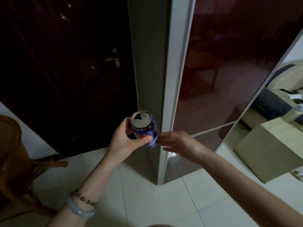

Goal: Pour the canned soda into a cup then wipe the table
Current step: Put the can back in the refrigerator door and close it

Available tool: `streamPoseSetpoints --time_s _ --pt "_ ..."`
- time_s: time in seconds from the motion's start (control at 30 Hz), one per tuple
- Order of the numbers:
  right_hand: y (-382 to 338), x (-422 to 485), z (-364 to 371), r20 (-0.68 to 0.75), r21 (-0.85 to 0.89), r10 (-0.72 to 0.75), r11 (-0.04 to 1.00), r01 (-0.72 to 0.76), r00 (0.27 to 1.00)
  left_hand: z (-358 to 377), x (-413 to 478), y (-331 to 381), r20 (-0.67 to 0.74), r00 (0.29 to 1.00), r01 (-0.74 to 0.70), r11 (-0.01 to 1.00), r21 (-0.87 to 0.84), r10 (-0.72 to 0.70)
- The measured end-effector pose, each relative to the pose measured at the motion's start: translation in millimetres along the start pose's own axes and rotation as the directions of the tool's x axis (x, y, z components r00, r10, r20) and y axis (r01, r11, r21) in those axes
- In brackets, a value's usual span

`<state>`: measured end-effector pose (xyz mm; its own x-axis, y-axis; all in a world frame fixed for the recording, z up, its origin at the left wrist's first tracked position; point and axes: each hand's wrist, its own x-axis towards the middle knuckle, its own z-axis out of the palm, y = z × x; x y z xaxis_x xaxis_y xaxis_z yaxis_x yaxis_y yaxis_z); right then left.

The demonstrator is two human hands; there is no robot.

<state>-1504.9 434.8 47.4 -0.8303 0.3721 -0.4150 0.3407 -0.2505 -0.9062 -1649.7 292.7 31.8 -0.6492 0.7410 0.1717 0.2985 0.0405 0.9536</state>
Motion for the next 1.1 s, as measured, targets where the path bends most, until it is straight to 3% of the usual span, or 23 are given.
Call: streamPoseSetpoints --time_s 0.07,0.1,0.13,0.17,0.2,0.23,0.27,0.33,0.4,0.47,0.7,0.87,1.1 --pt "-16 10 -6 0.019 -0.339 -0.154 0.929 0.151 0.988 -7 12 7 -0.01 1.0 -0.03 1.0 0.001 0.03" --pt "-22 17 -11 0.05 -0.614 -0.264 0.753 0.238 0.963 -9 17 9 -0.012 0.999 -0.041 0.999 0.002 0.041" --pt "-28 25 -17 0.106 -0.857 -0.4 0.428 0.288 0.91 -12 21 11 -0.015 0.999 -0.051 0.999 0.003 0.051" --pt "-33 33 -23 0.203 -0.961 -0.529 0.054 0.272 0.824 -13 24 13 -0.018 0.998 -0.057 0.998 -0.001 0.057" --pt "-38 43 -28 0.321 -0.946 -0.628 -0.243 0.213 0.709 -14 27 15 -0.024 0.998 -0.058 0.998 -0.01 0.058" --pt "-45 49 -33 0.41 -0.894 -0.656 -0.427 0.136 0.634 -14 29 16 -0.03 0.998 -0.058 0.998 -0.021 0.058" --pt "-51 58 -37 0.486 -0.835 -0.665 -0.545 0.075 0.567 -13 31 17 -0.035 0.998 -0.058 0.998 -0.031 0.057" --pt "-61 72 -44 0.581 -0.72 -0.632 -0.693 -0.038 0.513 -12 35 20 -0.038 0.998 -0.051 0.998 -0.041 0.049" --pt "-70 81 -50 0.642 -0.604 -0.561 -0.79 -0.106 0.522 -10 38 21 -0.041 0.998 -0.043 0.998 -0.047 0.041" --pt "-77 86 -54 0.631 -0.548 -0.525 -0.823 -0.15 0.572 -9 40 21 -0.044 0.998 -0.038 0.998 -0.057 0.035" --pt "-81 94 -65 0.602 -0.405 -0.48 -0.872 -0.274 0.638 -9 37 17 -0.023 1.0 -0.021 0.998 -0.054 0.019" --pt "-84 91 -54 0.564 -0.381 -0.537 -0.843 -0.379 0.628 -9 32 18 -0.013 1.0 -0.022 0.999 -0.03 0.022" --pt "-98 98 -31 0.432 -0.27 -0.462 -0.885 -0.378 0.774 -6 18 19 0.003 1.0 -0.003 1.0 -0.027 0.003"
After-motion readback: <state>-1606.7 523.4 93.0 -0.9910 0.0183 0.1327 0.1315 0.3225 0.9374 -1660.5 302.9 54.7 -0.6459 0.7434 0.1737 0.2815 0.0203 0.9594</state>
